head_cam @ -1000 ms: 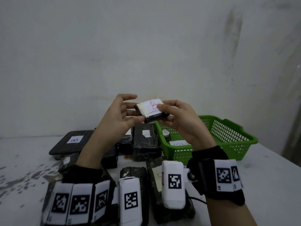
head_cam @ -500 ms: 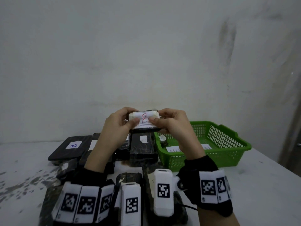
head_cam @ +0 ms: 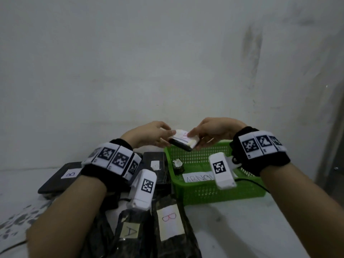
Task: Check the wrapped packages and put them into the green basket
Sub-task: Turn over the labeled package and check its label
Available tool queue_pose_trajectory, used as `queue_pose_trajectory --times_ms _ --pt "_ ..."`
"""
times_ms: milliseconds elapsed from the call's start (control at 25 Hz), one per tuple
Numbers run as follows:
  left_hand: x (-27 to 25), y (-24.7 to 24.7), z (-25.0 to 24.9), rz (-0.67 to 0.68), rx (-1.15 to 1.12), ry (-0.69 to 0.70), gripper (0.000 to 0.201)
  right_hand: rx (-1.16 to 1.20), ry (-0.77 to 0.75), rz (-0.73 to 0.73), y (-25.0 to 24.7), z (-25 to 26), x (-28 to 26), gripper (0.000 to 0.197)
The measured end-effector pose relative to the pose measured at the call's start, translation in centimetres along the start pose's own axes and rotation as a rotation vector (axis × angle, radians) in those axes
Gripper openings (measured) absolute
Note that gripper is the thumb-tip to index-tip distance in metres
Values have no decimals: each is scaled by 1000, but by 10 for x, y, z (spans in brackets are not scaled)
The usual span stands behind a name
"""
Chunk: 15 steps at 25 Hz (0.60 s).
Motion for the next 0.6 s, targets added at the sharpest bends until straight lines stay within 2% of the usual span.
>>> queue_pose_trajectory --times_ms 120,240,360,400,520,600 --pt "23 3 15 -20 -32 -117 54 -90 144 -40 -16 -23 31 17" --pt "44 0 31 -64 -68 -194 63 -83 331 0 -19 -53 59 19" --pt "62 -4 43 -67 -87 -231 63 -122 260 -64 -18 -69 87 8" --pt "68 -6 45 -66 -94 -235 63 -154 219 -97 -18 -70 99 11" --pt "84 -11 49 -62 -104 -237 63 -270 273 -82 -10 -74 123 26" --pt "94 -11 50 -48 -104 -235 62 -344 255 -61 -3 -79 139 20"
Point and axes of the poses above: each hand's wrist, its own x-axis towards the middle knuckle, its own y-axis out of the palm, z = x × y, the point moved 2 cm from there along x, towards the middle knuckle, and after that the axes turned 11 degrees about -z, right-handed, at the moved point
